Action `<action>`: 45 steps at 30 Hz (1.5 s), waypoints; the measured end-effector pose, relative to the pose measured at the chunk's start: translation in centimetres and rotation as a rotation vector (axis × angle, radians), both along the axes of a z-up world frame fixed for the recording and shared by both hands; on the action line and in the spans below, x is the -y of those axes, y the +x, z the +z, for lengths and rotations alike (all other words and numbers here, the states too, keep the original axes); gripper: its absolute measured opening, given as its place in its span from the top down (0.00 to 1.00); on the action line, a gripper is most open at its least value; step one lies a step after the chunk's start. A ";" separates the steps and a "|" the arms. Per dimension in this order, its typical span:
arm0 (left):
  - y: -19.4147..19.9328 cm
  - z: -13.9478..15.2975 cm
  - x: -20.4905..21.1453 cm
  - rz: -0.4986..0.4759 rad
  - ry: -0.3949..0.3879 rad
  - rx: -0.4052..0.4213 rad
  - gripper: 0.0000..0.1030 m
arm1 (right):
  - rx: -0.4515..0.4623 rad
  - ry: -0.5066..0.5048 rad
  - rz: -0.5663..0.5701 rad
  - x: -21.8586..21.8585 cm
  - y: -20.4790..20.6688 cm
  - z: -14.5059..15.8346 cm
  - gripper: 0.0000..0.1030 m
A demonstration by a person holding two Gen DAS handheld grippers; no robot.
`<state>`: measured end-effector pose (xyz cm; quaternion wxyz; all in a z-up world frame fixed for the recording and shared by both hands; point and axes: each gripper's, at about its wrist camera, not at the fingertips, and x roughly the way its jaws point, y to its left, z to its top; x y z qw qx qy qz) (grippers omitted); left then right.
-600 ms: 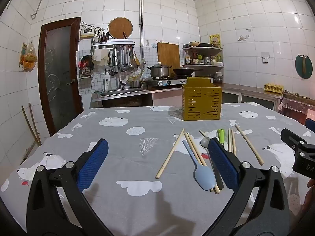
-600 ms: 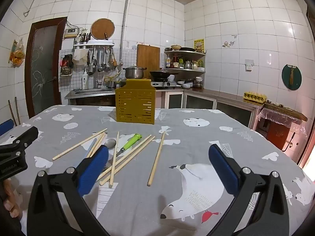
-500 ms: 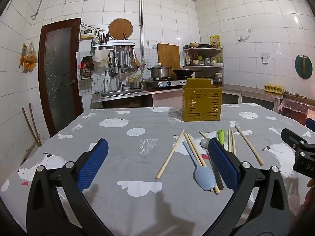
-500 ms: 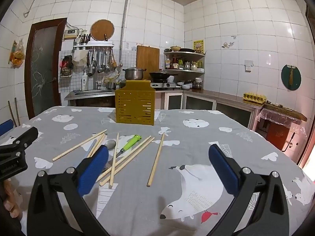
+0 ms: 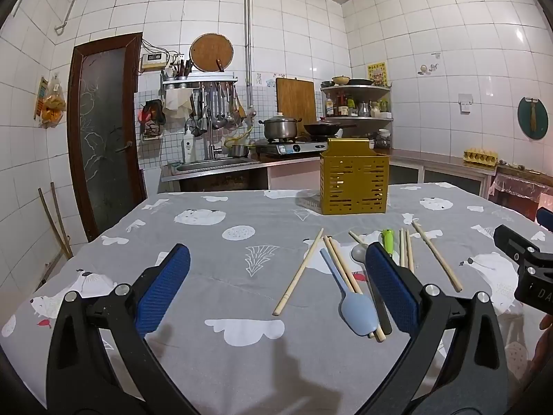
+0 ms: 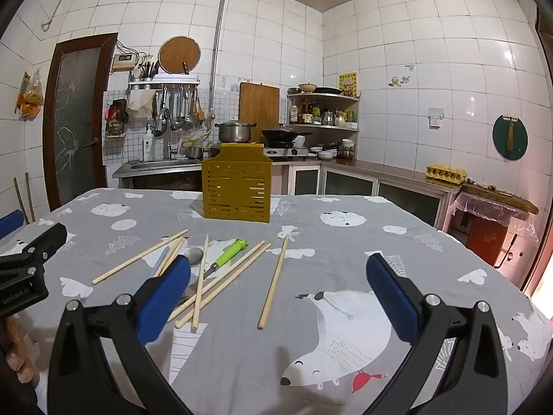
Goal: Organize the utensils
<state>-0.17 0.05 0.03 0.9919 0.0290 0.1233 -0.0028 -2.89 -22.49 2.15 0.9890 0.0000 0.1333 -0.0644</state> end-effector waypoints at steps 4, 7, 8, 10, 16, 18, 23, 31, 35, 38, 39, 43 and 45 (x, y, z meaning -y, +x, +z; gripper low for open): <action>0.0 0.0 0.0 0.000 0.000 -0.001 0.05 | 0.001 0.000 0.000 0.1 0.0 0.2 0.04; 0.0 0.0 0.0 0.000 0.000 0.002 0.05 | 0.001 0.001 0.001 0.0 -0.2 0.0 0.04; 0.0 0.0 0.0 -0.001 0.000 0.001 0.05 | 0.002 0.002 0.001 0.4 -0.3 0.0 0.04; -0.3 0.1 0.1 -0.001 -0.001 0.002 0.05 | 0.002 0.002 0.001 0.4 -0.3 0.0 0.04; -0.5 0.2 -0.2 0.000 0.000 0.004 0.05 | 0.002 0.001 0.001 0.4 -0.3 0.1 0.04; -0.6 0.4 -0.2 0.000 0.000 0.005 0.05 | 0.003 0.001 0.000 0.4 -0.3 0.0 0.04; -0.6 0.4 -0.2 0.000 0.000 0.006 0.05 | 0.004 0.001 0.000 0.4 -0.3 0.0 0.04; -0.7 0.3 -0.1 0.000 -0.001 0.007 0.05 | 0.004 -0.001 -0.001 0.4 -0.3 0.0 0.04; -0.7 0.3 -0.1 0.000 0.001 0.009 0.05 | 0.004 -0.001 -0.001 0.4 -0.2 0.0 0.04; -0.7 0.3 -0.1 -0.001 0.000 0.009 0.05 | 0.005 -0.001 -0.001 0.4 -0.3 0.0 0.04; -0.7 0.3 -0.1 -0.001 0.000 0.009 0.05 | 0.004 -0.002 -0.001 0.4 -0.2 0.0 0.04; -0.7 0.3 -0.1 -0.001 0.000 0.010 0.05 | 0.004 -0.002 -0.001 0.4 -0.3 0.0 0.04; -0.7 0.2 -0.1 -0.001 0.000 0.010 0.05 | 0.005 -0.002 -0.001 0.4 -0.2 -0.1 0.04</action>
